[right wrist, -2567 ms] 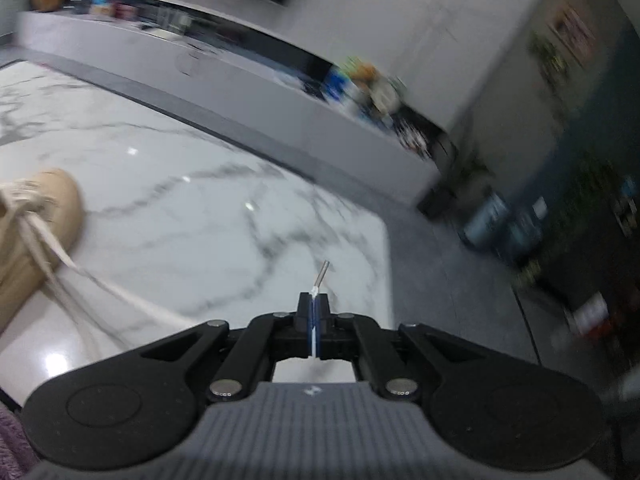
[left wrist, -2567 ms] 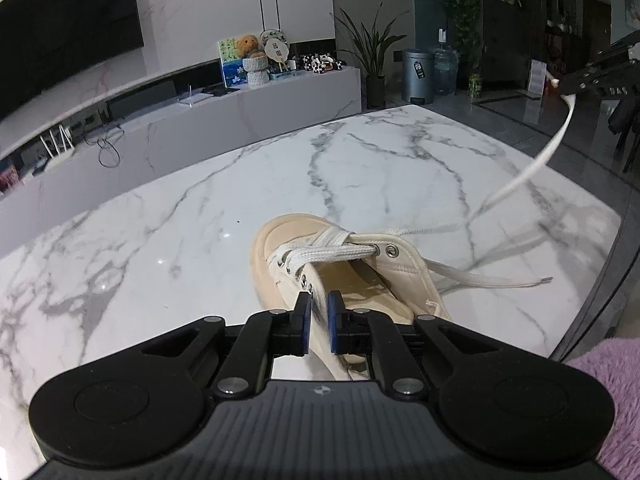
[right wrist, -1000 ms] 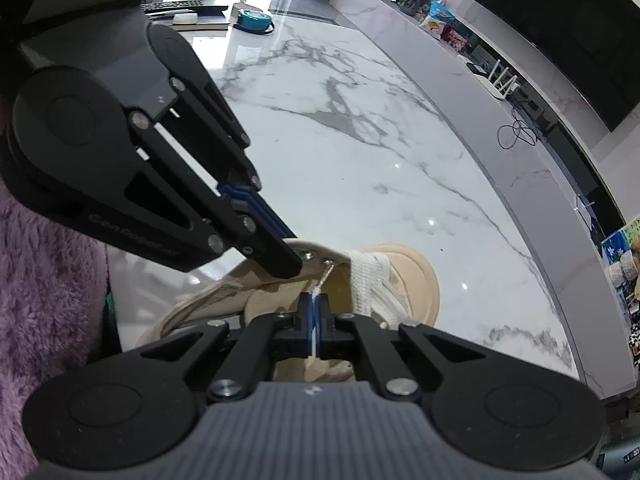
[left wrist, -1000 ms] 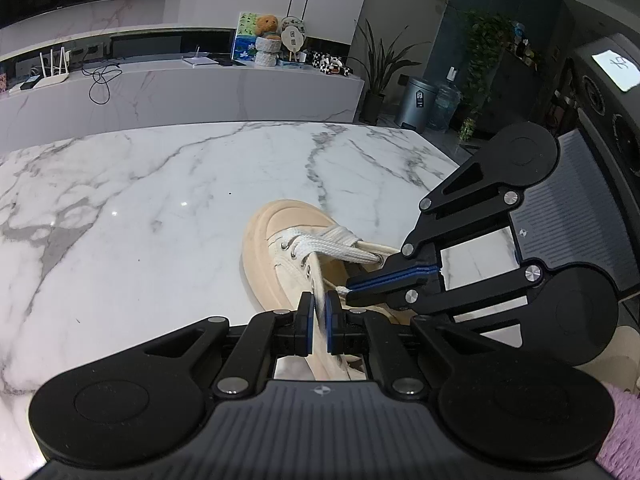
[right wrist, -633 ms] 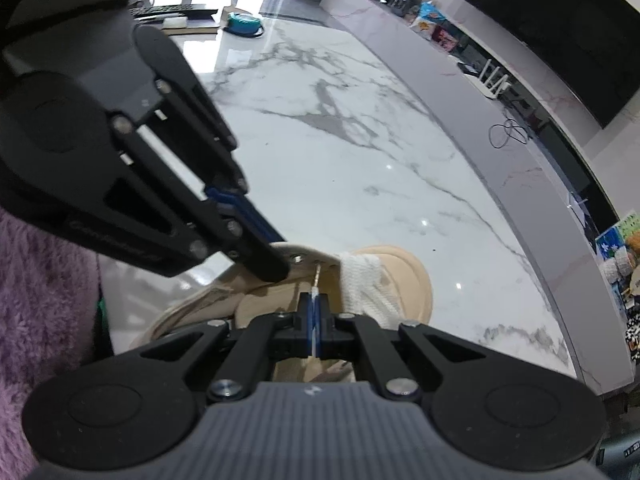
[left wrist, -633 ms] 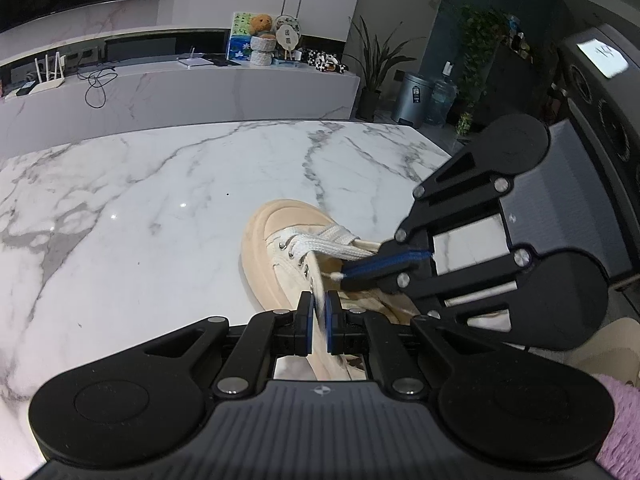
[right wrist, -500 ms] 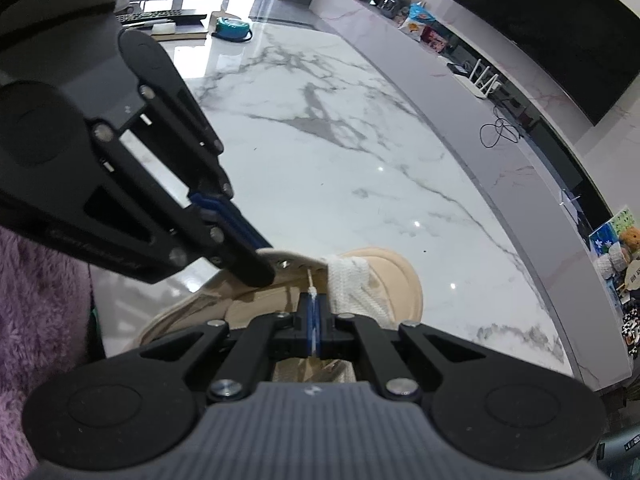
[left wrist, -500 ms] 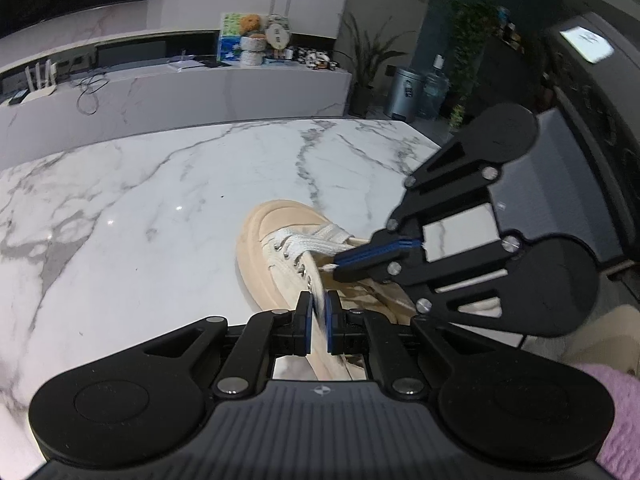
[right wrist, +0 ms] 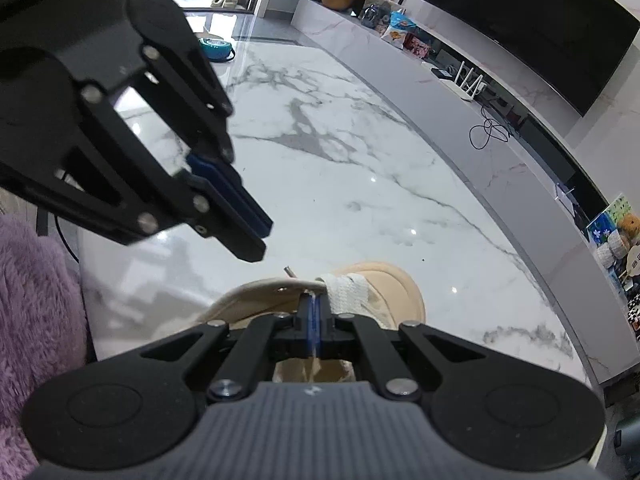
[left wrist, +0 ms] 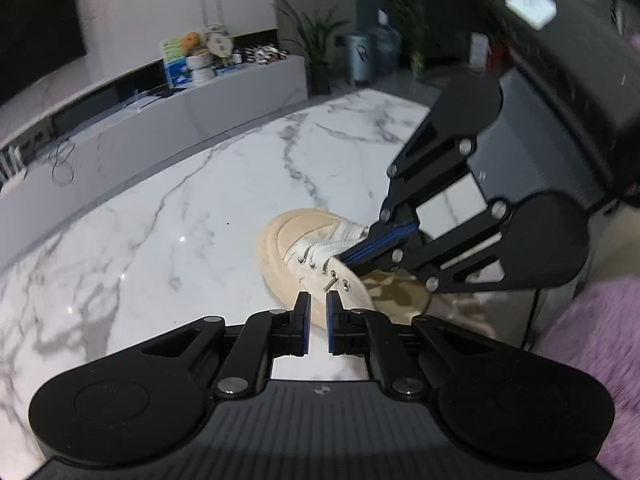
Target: Lace up shoes with both hands
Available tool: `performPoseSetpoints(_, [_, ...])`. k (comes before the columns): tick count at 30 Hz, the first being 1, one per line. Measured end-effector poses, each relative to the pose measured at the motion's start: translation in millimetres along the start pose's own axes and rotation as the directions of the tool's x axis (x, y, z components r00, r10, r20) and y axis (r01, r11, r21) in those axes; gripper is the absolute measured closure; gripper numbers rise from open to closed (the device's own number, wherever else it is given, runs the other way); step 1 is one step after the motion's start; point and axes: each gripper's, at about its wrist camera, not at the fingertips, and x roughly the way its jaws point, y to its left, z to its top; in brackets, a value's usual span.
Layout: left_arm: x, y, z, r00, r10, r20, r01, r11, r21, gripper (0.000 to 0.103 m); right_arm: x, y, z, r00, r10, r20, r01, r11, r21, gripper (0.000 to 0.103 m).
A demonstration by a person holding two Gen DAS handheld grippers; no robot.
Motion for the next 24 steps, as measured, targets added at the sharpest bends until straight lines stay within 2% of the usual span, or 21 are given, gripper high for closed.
performPoseSetpoints(6, [16.1, -12.0, 2.9, 0.999, 0.015, -0.042, -0.008, 0.987, 0.161, 0.095, -0.5, -4.5, -1.6, 1.000, 0.011, 0.019, -0.012, 0.998, 0.060, 0.101])
performPoseSetpoints(14, [31.7, -30.9, 6.4, 0.996, 0.066, -0.060, -0.040, 0.932, 0.360, 0.097, 1.1, -6.6, -4.9, 0.999, 0.019, 0.037, -0.022, 0.995, 0.097, 0.101])
performPoseSetpoints(16, [34.1, -31.8, 6.5, 0.996, 0.061, -0.066, -0.032, 0.929, 0.370, 0.100, 1.0, -8.3, -6.0, 0.999, 0.022, 0.044, -0.027, 0.992, 0.119, 0.101])
performPoseSetpoints(22, [31.7, -25.4, 7.9, 0.994, 0.050, -0.097, -0.018, 0.949, 0.314, 0.101, -5.6, -7.9, -14.3, 0.997, 0.012, 0.081, -0.029, 0.978, 0.205, 0.099])
performPoseSetpoints(23, [29.6, -23.9, 7.6, 0.994, 0.051, -0.102, -0.018, 0.952, 0.306, 0.102, -8.9, -7.3, -16.3, 0.996, 0.010, 0.088, -0.030, 0.974, 0.222, 0.098])
performPoseSetpoints(24, [26.7, -22.0, 7.3, 0.993, 0.049, -0.107, -0.015, 0.955, 0.297, 0.102, -12.6, -6.6, -18.9, 0.996, 0.007, 0.094, -0.030, 0.969, 0.246, 0.092])
